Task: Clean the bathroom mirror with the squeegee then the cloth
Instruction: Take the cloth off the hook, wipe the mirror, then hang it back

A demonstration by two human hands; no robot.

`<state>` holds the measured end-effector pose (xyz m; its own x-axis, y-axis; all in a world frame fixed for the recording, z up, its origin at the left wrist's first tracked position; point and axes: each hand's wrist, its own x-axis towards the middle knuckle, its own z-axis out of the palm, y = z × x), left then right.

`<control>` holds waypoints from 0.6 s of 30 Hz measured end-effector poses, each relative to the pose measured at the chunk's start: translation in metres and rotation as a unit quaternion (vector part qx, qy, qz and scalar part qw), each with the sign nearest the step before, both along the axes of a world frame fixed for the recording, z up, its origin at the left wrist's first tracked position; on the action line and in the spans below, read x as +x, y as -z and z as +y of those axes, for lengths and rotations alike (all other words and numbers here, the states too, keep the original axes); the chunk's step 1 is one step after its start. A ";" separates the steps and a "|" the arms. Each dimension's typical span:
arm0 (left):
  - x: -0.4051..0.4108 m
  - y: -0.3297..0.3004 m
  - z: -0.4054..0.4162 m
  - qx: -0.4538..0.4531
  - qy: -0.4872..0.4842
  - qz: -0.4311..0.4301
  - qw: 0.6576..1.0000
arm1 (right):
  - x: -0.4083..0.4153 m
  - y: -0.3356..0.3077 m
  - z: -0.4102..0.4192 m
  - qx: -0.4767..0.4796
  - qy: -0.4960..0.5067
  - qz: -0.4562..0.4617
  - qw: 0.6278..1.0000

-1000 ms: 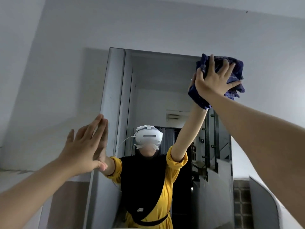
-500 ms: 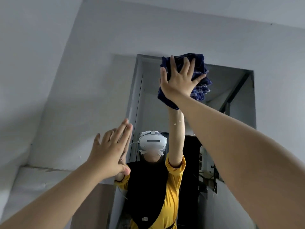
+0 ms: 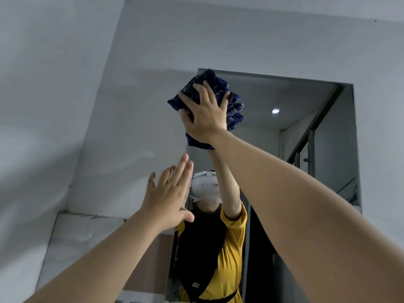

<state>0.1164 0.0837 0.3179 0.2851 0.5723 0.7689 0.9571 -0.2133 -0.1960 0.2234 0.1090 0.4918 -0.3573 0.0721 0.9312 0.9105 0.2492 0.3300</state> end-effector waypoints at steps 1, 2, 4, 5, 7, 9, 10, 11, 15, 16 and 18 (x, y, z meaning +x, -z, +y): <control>-0.001 0.005 0.000 0.008 -0.002 -0.001 1.000 | 0.008 0.008 -0.001 0.001 -0.002 -0.008 1.000; -0.003 0.012 0.000 0.018 -0.004 0.000 1.000 | 0.017 0.017 -0.002 0.002 -0.001 -0.016 1.000; -0.006 0.025 -0.001 0.026 -0.007 0.002 1.000 | 0.039 0.031 -0.004 0.008 0.007 -0.029 1.000; -0.007 0.029 -0.002 0.017 -0.009 0.006 1.000 | 0.051 0.037 -0.006 0.009 0.010 -0.030 0.999; -0.009 0.034 -0.005 -0.012 -0.027 0.022 0.999 | 0.077 0.045 -0.010 0.008 0.015 -0.025 1.000; -0.008 0.036 -0.008 -0.034 -0.044 0.028 0.998 | 0.105 0.053 -0.014 0.009 0.019 -0.017 1.000; -0.006 0.036 -0.009 -0.040 -0.046 0.024 0.998 | 0.120 0.056 -0.015 0.011 0.021 -0.008 1.000; -0.004 0.036 -0.010 -0.041 -0.045 0.019 0.998 | 0.136 0.059 -0.017 0.014 0.025 0.005 1.000; 0.007 0.036 -0.016 -0.047 -0.070 0.000 0.996 | 0.202 0.069 -0.028 0.021 0.056 0.071 0.996; 0.010 0.037 -0.019 -0.042 -0.075 -0.006 0.996 | 0.218 0.070 -0.031 0.021 0.066 0.087 0.994; 0.015 0.039 -0.021 -0.027 -0.076 -0.007 0.997 | 0.248 0.072 -0.034 0.021 0.082 0.120 0.989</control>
